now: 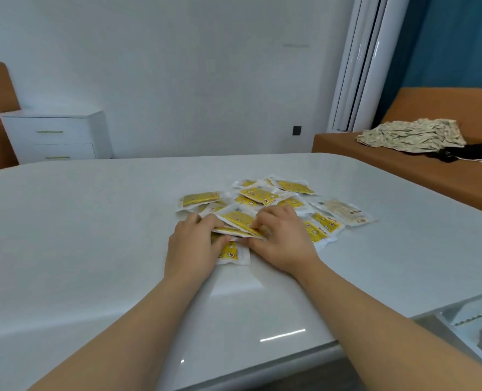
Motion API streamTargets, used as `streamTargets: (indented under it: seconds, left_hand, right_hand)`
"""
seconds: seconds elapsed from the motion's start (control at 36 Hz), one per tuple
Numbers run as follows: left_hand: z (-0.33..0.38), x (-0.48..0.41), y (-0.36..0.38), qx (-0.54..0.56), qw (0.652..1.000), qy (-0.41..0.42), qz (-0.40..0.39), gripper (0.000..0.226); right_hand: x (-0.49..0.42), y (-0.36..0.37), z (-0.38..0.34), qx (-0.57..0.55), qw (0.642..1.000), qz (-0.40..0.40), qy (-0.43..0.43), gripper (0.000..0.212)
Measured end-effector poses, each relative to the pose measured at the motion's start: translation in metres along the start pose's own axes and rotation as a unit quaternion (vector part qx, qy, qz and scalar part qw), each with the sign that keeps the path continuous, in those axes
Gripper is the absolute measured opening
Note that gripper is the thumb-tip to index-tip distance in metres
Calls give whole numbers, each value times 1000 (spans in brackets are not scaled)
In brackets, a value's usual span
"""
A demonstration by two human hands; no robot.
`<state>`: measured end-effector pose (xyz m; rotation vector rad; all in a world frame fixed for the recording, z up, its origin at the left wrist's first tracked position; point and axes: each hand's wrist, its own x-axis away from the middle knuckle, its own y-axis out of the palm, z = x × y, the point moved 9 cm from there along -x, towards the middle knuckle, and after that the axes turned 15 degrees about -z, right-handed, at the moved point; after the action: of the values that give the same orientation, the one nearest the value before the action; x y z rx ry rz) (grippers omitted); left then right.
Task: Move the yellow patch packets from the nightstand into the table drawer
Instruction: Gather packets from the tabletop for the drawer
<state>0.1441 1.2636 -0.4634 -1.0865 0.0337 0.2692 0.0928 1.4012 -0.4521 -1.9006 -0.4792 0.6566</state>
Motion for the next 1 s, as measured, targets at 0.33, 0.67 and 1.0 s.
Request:
streamTargets:
  seconds: [0.33, 0.67, 1.0]
  left_hand:
    - [-17, 40, -13, 320, 947, -37, 0, 26]
    - [-17, 43, 2, -24, 994, -65, -83, 52]
    - [-19, 57, -10, -13, 994, -78, -75, 71]
  right_hand:
    - [28, 8, 12, -16, 974, -36, 225, 44]
    - [47, 24, -25, 2, 982, -122, 144, 66]
    - [48, 9, -7, -121, 973, -23, 197, 39]
